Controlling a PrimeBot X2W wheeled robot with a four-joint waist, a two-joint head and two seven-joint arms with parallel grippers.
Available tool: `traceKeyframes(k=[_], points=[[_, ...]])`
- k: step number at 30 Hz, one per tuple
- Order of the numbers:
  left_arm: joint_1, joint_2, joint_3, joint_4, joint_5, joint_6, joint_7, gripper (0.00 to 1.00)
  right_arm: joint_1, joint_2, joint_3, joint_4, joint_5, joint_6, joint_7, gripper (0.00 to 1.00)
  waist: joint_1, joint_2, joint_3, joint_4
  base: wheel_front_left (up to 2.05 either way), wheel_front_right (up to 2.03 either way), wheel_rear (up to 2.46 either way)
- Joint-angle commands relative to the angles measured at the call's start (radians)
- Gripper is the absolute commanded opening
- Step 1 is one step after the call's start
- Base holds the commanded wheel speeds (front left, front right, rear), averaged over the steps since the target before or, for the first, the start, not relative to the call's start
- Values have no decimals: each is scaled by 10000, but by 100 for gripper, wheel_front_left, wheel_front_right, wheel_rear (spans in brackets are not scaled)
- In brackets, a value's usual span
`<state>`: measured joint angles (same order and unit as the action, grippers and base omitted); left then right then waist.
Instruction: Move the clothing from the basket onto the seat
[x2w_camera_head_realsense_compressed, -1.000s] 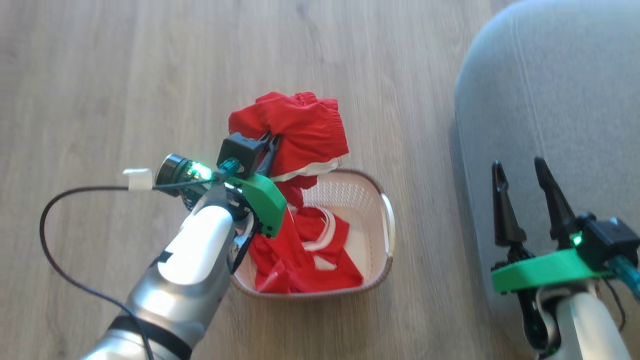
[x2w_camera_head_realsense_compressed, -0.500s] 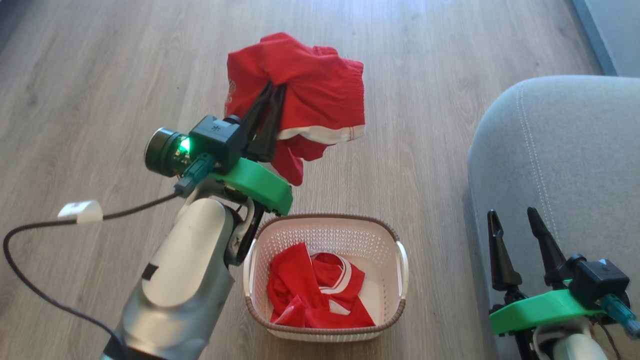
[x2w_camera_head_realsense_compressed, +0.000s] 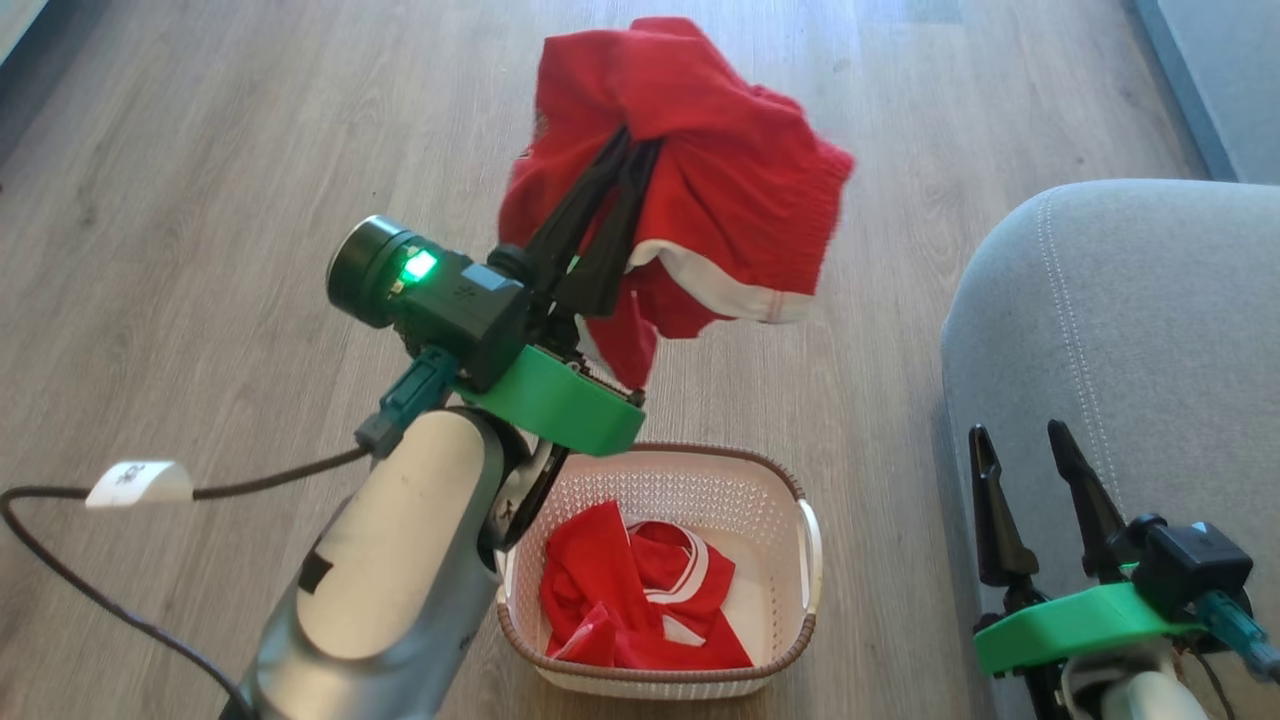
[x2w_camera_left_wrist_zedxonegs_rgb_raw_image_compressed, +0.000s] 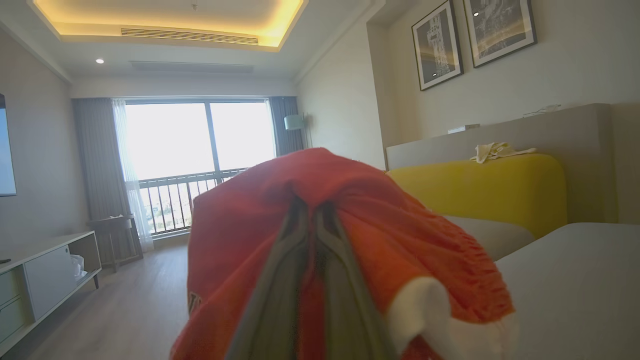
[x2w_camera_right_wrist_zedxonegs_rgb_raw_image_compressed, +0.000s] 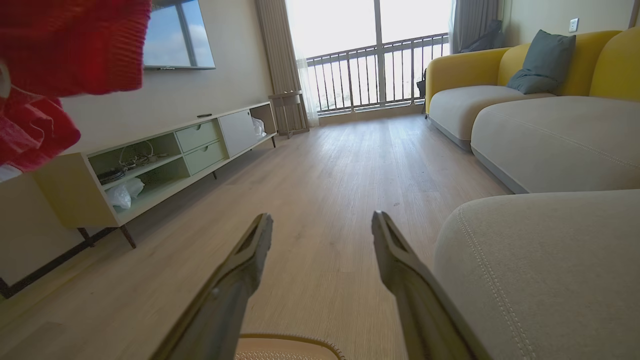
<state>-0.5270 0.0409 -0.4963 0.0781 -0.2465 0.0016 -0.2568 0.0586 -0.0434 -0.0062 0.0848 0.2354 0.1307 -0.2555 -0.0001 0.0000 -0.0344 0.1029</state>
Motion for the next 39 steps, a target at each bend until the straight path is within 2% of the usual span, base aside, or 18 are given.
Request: traceKeyframes(k=[1,13,18,24,28,39], points=[[-301,95,263,-501,-15,-35,-49,0,-82,-68,242,-272,32,0,-63,100,1,0,-43,-36,0,0,0],[-39,94,214,-852,-113,-40,-49,0,-76,-68,249,-305,80,0,-63,100,1,0,-137,-157,0,0,0],[42,94,301,-731,-232,-49,-49,0,-64,-68,913,-495,1105,0,-63,100,1,0,-145,-229,0,0,0],[65,93,289,-659,-289,-86,-49,0,-30,-122,1992,-1409,542,0,-63,100,1,0,-72,-280,0,0,0],[24,93,288,-598,-255,-115,-49,0,-65,-623,2607,-2095,143,0,-63,100,1,0,5,-296,0,0,0],[30,93,227,-377,-112,-141,-49,0,-217,-852,3235,-3419,-1232,0,-63,100,1,0,106,-316,0,0,0]])
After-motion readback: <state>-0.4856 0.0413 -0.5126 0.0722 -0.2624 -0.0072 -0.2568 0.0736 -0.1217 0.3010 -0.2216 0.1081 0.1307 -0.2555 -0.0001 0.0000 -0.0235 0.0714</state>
